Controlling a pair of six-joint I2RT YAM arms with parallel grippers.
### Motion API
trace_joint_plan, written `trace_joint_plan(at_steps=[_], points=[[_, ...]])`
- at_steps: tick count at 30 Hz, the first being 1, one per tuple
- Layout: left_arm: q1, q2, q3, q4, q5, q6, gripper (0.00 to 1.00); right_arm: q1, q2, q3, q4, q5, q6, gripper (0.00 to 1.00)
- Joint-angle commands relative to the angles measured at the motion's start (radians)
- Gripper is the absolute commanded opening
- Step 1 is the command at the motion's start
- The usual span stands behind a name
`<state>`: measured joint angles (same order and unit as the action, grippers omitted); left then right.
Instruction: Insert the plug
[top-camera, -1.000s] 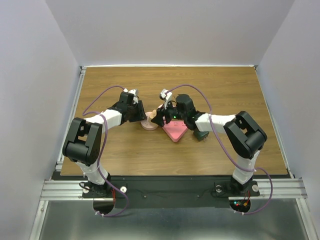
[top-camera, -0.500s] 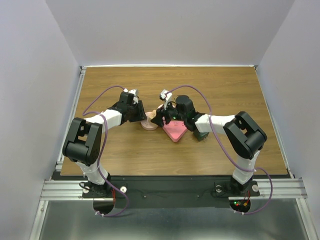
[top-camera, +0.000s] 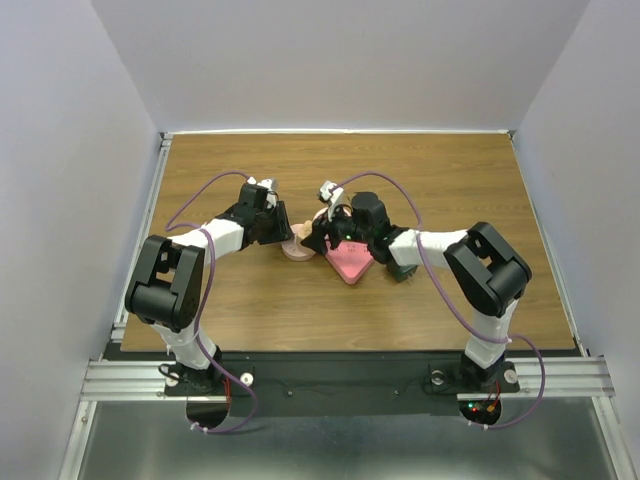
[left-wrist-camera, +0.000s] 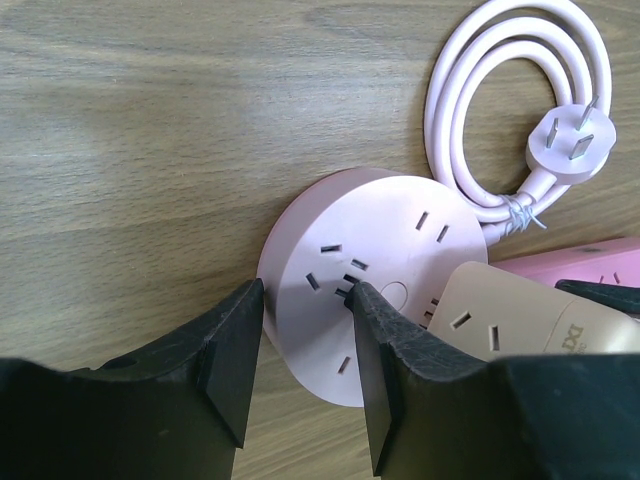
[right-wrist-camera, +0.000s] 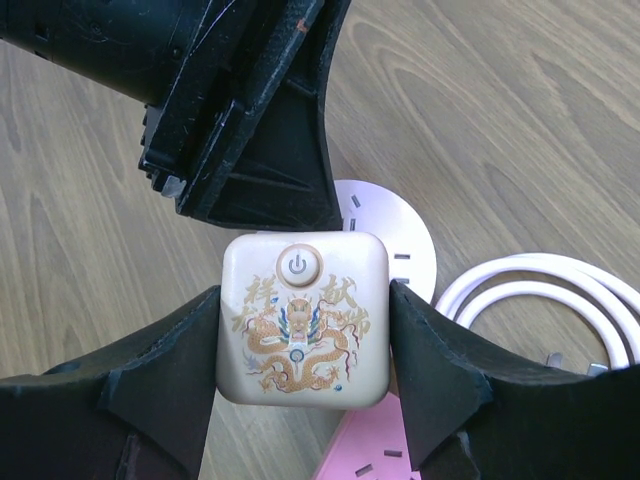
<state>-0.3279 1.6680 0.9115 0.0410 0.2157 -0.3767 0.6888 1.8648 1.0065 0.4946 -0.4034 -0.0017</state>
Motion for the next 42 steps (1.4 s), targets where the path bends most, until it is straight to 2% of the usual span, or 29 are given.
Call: trace_joint_plan(at_steps=[1,22,31,42], points=[[-0.008,0.004,0.018,-0.018,0.007,0.018,0.5,0.014,0.108,-0.048,-0.214,0.029,-0.053,0.0],[-0.008,0.033,0.035,-0.029,-0.004,0.019,0.4,0.041,0.171,-0.052,-0.291,0.08,-0.067,0.0],[-0.008,0.056,0.049,-0.026,0.005,0.022,0.39,0.066,0.2,-0.094,-0.324,0.104,-0.012,0.01],[-0.002,0.068,0.053,-0.027,0.01,0.024,0.37,0.084,0.137,-0.213,-0.347,0.123,0.109,0.0]])
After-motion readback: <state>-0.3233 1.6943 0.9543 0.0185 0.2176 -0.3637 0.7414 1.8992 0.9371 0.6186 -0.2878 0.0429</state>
